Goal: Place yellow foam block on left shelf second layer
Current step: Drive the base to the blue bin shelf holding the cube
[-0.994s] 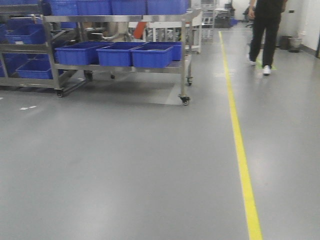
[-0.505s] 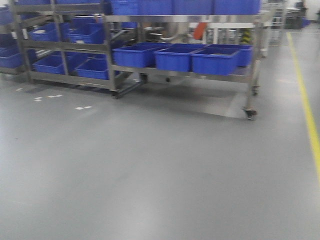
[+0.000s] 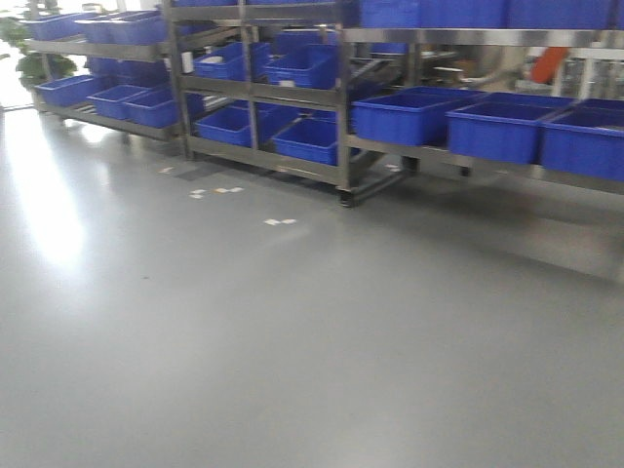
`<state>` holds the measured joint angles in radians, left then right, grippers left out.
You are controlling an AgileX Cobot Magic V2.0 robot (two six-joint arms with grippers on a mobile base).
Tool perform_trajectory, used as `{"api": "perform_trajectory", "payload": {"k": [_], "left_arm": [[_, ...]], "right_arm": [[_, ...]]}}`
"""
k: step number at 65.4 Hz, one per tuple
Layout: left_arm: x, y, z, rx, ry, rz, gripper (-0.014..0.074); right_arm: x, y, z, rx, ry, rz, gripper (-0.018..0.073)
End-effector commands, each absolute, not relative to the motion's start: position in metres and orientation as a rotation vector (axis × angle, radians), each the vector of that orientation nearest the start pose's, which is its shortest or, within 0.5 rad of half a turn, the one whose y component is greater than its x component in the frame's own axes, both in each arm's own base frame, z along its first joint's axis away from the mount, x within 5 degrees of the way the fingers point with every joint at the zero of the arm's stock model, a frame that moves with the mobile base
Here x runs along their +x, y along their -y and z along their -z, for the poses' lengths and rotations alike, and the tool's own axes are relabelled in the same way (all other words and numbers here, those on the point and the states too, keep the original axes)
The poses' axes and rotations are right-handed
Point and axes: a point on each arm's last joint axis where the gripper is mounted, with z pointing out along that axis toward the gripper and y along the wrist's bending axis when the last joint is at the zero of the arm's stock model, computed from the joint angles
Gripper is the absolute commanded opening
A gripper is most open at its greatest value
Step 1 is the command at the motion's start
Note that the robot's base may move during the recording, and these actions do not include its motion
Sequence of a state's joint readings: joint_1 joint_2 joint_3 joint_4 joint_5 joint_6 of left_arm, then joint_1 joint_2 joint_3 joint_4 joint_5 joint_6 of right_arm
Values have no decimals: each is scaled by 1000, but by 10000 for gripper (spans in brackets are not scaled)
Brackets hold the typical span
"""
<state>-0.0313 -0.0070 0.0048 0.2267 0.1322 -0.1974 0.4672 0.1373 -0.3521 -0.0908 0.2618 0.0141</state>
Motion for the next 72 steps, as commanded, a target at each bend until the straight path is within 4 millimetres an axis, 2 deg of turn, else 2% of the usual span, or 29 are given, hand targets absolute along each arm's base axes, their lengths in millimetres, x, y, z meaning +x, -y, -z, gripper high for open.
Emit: {"api": "perform_trajectory", "payload": {"k": [1,72], "left_arm": [[56,1,-200,33,-1539,0,136],[56,1,-200,33,-1539,0,136]], "right_arm": [[43,-20,-316,-375,-1377,-295,104],[43,-20,-316,-375,-1377,-295,104]]}}
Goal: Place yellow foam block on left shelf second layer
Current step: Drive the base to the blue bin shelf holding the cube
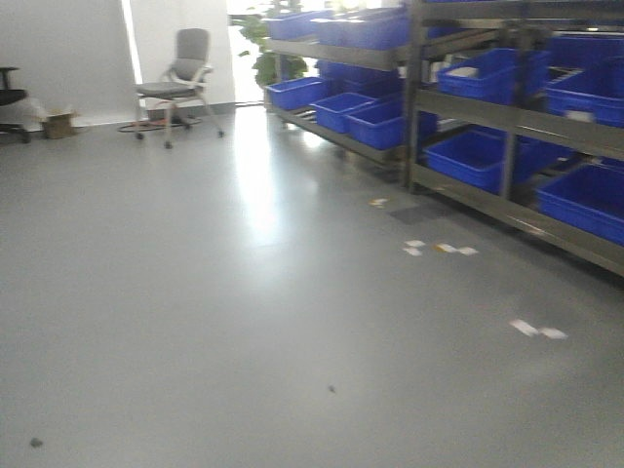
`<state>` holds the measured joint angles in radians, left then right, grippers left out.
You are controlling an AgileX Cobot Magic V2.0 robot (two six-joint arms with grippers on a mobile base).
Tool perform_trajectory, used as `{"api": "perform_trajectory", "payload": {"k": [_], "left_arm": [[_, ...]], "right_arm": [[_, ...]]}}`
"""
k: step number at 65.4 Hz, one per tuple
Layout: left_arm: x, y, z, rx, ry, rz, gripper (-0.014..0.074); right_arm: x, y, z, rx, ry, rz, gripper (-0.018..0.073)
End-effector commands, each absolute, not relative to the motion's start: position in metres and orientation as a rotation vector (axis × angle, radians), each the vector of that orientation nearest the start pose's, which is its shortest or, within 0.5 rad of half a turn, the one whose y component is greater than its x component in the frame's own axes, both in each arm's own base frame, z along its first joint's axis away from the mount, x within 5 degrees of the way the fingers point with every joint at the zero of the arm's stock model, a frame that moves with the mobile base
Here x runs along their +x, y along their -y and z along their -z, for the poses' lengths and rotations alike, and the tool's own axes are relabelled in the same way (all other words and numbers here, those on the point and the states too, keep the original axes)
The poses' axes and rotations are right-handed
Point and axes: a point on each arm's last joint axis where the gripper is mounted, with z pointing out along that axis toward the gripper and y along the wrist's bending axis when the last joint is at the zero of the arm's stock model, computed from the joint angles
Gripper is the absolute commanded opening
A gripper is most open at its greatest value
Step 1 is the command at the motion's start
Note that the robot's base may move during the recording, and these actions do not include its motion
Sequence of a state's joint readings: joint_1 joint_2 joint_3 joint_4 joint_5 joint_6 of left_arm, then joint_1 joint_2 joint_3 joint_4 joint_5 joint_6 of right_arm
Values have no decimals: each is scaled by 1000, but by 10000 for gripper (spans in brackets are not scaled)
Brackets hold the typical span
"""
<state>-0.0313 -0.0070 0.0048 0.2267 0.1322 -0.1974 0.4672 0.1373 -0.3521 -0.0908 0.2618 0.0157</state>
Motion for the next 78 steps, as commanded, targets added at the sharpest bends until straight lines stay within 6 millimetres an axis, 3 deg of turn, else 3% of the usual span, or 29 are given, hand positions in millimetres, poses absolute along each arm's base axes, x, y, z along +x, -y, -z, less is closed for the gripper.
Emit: {"api": "perform_trajectory", "payload": {"k": [1,78], "left_arm": [[56,1,-200,33,-1539,0,136],[56,1,-200,33,-1539,0,136]], "right_arm": [[43,-20,-316,-375,-1377,-295,104],[43,-20,-316,-375,-1377,-295,104]]}}
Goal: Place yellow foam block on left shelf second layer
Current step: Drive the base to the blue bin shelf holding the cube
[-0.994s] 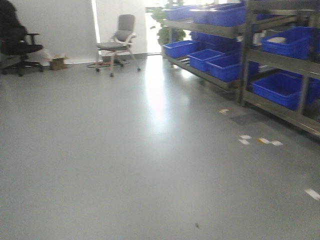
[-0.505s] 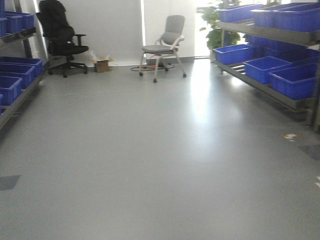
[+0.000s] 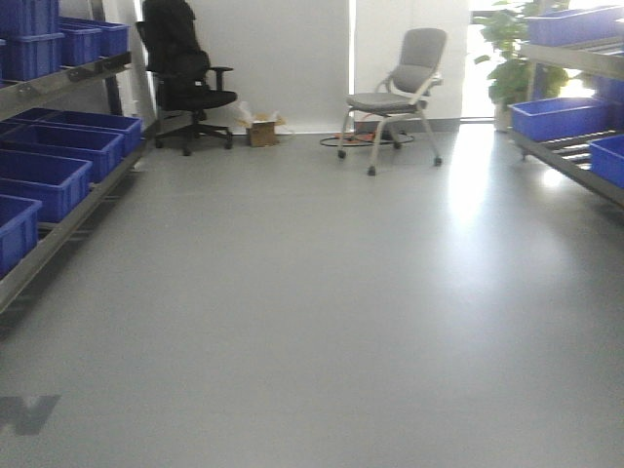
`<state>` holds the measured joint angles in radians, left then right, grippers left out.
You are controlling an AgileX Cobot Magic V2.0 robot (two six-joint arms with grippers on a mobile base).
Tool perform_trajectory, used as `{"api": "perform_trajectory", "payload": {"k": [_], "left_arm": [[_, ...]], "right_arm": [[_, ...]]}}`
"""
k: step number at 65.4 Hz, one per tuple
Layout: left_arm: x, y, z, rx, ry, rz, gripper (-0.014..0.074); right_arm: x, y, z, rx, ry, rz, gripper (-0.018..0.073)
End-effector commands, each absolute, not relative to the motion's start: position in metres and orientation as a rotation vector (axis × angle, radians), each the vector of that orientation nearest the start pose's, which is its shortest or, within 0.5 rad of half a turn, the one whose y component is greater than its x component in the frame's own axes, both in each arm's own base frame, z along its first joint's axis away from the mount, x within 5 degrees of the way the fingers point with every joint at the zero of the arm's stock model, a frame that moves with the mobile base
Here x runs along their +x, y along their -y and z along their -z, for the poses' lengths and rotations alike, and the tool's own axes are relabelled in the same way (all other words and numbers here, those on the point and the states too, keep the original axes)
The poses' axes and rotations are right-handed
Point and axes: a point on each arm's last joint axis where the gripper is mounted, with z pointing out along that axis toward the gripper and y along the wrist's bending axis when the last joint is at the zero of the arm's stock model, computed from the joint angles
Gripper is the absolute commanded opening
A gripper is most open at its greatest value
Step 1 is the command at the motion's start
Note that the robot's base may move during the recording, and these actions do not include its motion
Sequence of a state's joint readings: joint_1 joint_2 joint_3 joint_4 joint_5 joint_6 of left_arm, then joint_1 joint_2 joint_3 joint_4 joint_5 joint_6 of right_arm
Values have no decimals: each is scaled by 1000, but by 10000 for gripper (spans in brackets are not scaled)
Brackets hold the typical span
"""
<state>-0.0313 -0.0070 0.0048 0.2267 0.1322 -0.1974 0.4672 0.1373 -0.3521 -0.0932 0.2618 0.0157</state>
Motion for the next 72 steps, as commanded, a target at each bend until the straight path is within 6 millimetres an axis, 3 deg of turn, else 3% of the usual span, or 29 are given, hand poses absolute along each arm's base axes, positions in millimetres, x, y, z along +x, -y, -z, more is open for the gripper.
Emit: {"api": "perform_trajectory", "payload": {"k": [1,72], "left_arm": [[56,1,-200,33,-1539,0,136],[56,1,-200,33,-1539,0,136]], "right_arm": [[43,-20,-316,-375,-1377,-295,104],[43,-20,-316,-375,-1377,-295,104]]}}
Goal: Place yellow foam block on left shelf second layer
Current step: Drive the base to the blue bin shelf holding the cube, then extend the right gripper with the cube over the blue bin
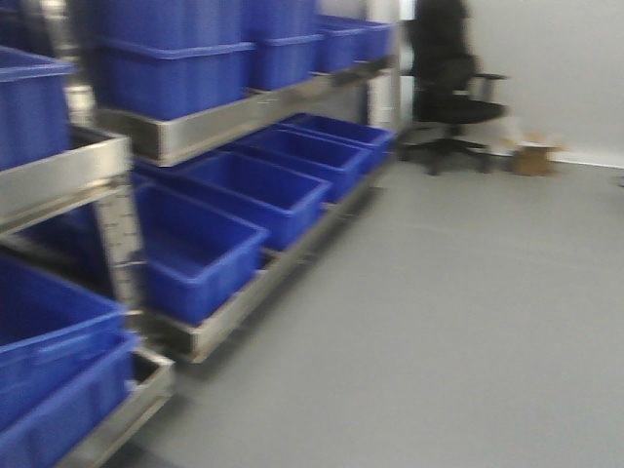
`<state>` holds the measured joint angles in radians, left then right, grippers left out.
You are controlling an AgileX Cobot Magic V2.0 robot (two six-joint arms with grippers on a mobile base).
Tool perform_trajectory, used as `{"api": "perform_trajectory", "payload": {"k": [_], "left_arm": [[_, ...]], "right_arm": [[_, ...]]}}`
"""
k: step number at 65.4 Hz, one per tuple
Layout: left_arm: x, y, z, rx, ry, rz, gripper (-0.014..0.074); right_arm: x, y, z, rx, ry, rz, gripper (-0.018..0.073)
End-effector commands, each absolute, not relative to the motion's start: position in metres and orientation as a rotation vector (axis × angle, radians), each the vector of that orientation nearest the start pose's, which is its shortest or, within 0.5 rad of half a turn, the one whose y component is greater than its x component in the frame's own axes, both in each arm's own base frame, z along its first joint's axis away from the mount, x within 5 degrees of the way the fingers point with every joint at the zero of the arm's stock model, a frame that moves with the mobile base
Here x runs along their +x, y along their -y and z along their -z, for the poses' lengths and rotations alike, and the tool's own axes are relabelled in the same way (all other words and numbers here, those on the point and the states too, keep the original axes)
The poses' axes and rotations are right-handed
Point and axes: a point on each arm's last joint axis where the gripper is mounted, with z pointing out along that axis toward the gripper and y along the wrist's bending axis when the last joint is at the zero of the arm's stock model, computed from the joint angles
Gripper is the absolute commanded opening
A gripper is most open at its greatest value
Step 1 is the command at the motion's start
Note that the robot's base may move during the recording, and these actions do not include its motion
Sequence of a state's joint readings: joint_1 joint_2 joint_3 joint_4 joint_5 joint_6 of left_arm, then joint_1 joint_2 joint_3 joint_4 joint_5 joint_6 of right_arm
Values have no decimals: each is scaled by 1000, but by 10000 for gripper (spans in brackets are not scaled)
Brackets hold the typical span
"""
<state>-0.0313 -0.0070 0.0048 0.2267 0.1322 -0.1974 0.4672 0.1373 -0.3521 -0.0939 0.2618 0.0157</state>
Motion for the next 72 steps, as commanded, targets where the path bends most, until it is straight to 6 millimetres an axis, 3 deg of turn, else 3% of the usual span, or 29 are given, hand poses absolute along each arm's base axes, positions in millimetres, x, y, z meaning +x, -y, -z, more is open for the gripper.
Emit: {"api": "perform_trajectory", "payload": {"k": [1,72], "left_arm": [[56,1,-200,33,-1539,0,136],[56,1,-200,33,-1539,0,136]], "right_arm": [[43,-20,-316,-375,-1377,-295,104],[43,-20,-316,-375,-1377,-295,104]]}}
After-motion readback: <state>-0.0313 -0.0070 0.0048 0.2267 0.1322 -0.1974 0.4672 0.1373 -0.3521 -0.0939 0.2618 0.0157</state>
